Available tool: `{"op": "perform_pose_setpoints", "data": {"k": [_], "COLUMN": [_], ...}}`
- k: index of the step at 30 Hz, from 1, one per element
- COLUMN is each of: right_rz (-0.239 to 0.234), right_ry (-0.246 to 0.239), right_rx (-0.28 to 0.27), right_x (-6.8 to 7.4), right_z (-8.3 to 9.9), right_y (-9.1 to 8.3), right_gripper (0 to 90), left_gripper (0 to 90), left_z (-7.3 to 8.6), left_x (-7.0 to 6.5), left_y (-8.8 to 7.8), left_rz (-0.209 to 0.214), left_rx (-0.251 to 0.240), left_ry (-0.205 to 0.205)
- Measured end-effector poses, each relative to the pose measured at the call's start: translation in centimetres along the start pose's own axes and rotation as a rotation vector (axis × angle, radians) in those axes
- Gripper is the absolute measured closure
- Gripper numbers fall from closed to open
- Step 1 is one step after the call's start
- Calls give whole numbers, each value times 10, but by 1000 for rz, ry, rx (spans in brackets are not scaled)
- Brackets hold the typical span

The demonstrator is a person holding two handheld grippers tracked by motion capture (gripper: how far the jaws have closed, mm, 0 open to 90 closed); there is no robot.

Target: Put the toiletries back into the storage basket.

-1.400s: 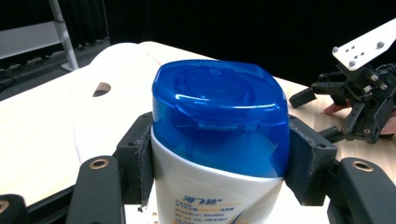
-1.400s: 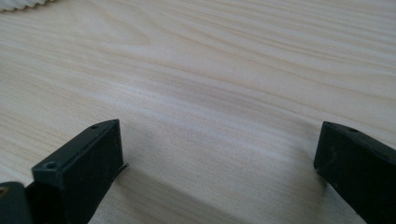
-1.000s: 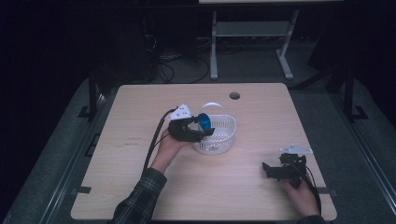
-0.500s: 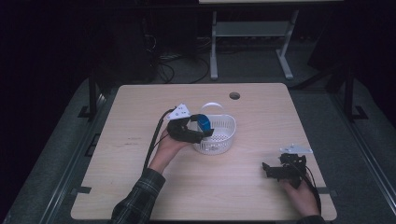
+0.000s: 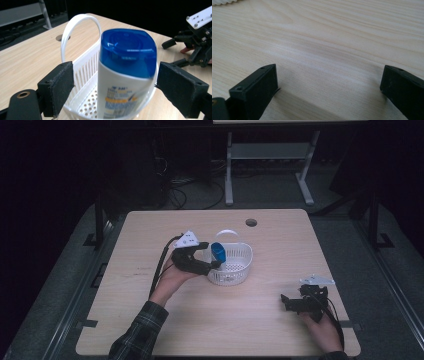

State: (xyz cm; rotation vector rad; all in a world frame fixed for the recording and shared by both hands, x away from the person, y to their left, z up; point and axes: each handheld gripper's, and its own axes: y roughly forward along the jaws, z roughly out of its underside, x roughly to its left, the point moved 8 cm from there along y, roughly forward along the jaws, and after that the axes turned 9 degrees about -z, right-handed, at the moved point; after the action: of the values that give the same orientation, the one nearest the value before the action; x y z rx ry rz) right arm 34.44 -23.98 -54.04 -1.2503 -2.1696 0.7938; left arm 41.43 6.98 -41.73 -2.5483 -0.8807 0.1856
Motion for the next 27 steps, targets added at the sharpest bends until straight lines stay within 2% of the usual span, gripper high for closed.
{"op": "perform_pose_setpoints", "data": {"k": [6, 12, 17, 27], "right_rz": [1, -1, 0, 0], "right_ry": [0, -1, 0, 0], "right_rx": [0, 0, 0, 0], "right_x": [0, 0, 0, 0], "right_z": [0, 0, 0, 0], "right_y": [0, 0, 0, 0], "right_gripper": [7, 7, 7, 7], "left_gripper": [138, 138, 138, 139], "left_z": [6, 11, 20, 41], "left_x": [1, 2, 5, 14], "left_y": [-15, -31, -45, -71], "left_rz": [-7, -17, -43, -89], "left_rx": [25, 28, 48, 58], "left_ry": [5, 6, 25, 5]}}
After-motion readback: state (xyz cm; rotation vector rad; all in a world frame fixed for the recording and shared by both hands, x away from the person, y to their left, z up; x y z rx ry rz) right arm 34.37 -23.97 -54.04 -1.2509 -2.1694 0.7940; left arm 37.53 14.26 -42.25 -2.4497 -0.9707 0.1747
